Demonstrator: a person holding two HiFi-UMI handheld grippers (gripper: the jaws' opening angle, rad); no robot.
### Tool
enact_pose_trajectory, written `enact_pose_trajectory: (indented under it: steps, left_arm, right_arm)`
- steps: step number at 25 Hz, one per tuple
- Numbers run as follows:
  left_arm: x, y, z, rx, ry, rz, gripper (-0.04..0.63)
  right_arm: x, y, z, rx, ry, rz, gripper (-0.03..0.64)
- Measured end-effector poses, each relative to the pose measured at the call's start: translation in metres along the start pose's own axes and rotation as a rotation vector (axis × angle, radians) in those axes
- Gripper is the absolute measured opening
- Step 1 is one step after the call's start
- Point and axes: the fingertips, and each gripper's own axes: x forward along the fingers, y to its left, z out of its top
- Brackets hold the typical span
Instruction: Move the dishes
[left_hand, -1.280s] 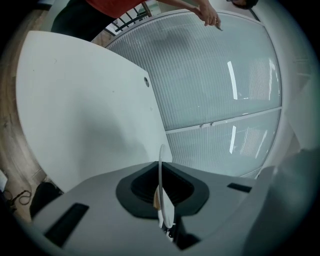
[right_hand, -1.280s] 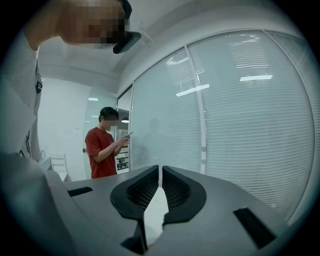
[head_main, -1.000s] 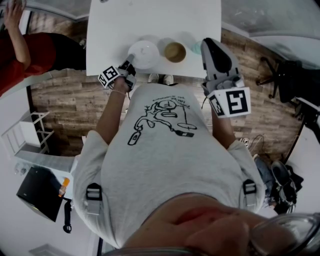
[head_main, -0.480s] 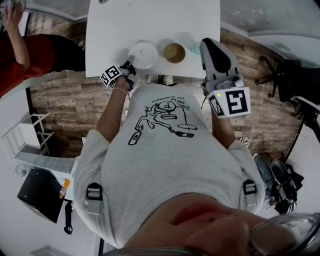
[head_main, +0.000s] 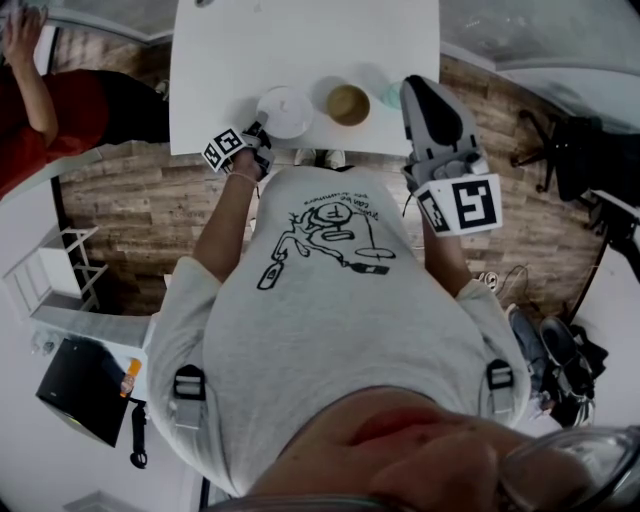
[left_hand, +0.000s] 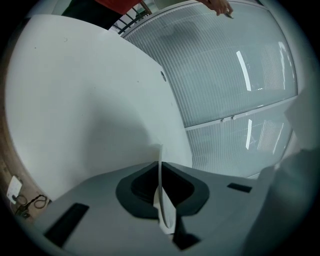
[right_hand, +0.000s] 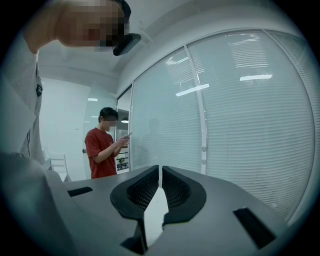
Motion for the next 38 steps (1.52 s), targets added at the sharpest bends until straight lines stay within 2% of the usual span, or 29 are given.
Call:
enact_pose_trajectory:
  steps: [5, 8, 13, 28, 38]
  left_arm:
    - [0.004, 0.004, 0.002, -0.005, -0.012, 0.013, 0.012]
    - [0.004, 0.008, 0.003, 0.022, -0.012, 0.051, 0.020]
    - [0.005, 0.012, 0.007, 0.129, -0.012, 0.131, 0.035]
    - [0.009, 0.016, 0.012, 0.335, 0.008, 0.309, 0.080]
    - [0.008, 0.014, 0.015, 0.557, 0.023, 0.446, 0.111]
  right_arm:
    - [0.000, -0.001, -0.001, 0.009, 0.001, -0.001, 0.049]
    - [0.000, 0.000, -0.002, 0.011, 0.003, -0.002, 0.049]
    - [0.001, 0.001, -0.002, 0.011, 0.004, 0.000, 0.049]
    - [-0.002, 0.002, -0.003, 0.015, 0.001, -0.007, 0.049]
    - [-0.003, 0.002, -0.003, 0.011, 0.004, -0.006, 0.049]
